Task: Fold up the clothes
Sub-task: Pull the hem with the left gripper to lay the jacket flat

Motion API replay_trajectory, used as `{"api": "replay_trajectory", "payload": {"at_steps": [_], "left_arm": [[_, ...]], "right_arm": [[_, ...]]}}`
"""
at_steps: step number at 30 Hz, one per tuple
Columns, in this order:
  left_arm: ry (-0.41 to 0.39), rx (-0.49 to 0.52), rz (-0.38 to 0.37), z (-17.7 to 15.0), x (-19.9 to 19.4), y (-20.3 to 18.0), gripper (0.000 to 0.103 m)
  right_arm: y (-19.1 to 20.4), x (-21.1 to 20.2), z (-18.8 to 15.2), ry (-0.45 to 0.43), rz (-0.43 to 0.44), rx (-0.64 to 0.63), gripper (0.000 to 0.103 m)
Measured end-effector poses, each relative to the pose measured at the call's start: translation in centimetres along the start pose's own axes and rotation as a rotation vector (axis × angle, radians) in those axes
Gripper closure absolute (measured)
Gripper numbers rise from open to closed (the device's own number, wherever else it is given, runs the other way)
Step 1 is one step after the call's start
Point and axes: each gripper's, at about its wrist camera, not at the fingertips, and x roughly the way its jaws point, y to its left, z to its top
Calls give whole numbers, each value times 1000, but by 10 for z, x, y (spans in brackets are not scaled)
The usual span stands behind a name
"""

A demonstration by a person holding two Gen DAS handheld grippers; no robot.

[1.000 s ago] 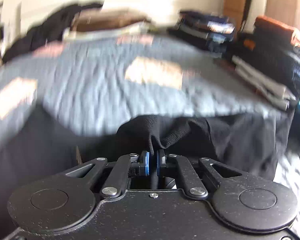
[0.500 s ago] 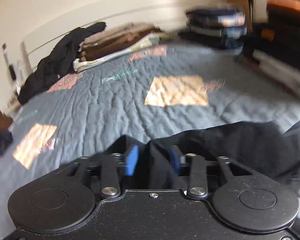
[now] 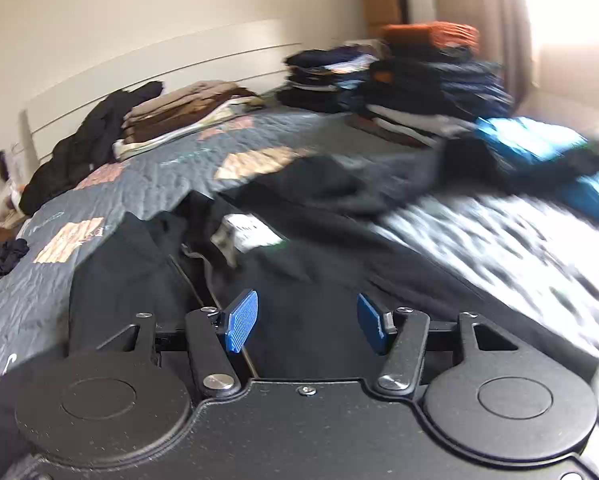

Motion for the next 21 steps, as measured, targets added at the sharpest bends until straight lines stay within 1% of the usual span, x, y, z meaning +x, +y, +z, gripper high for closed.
{"api": "replay_trajectory", "payload": {"at_steps": [3,6,8,12,13,15,16,19,21], "left_arm": [[10,89,-7,-22,-19,-25,48],[55,109,-25,-46,-26,-46,48],[65,169,-15,-64,-34,-67,48],[94,349,58,-98,-40,-105,50],[103,372,72,-104,-40,-110,51],[126,385,89,-116,-38,-115,54],[141,374,95,-119,-35,-116,56],[151,364,102,-126,-34,-121,57],[150,388,117,-130,-33,-128,58]], "right_arm": [[3,-6,0,-7,3,-16,1],[8,-9,-3,3,1,-43,1],[12,-11,-6,13,-6,-66,1],[16,-18,-12,20,-9,-88,1],[18,-21,-13,18,-5,-90,1],[21,-27,-15,11,-2,-97,1],[22,-29,-16,8,1,-101,1],[26,-37,-19,-2,12,-111,1],[27,-41,-21,-3,19,-115,1]]}}
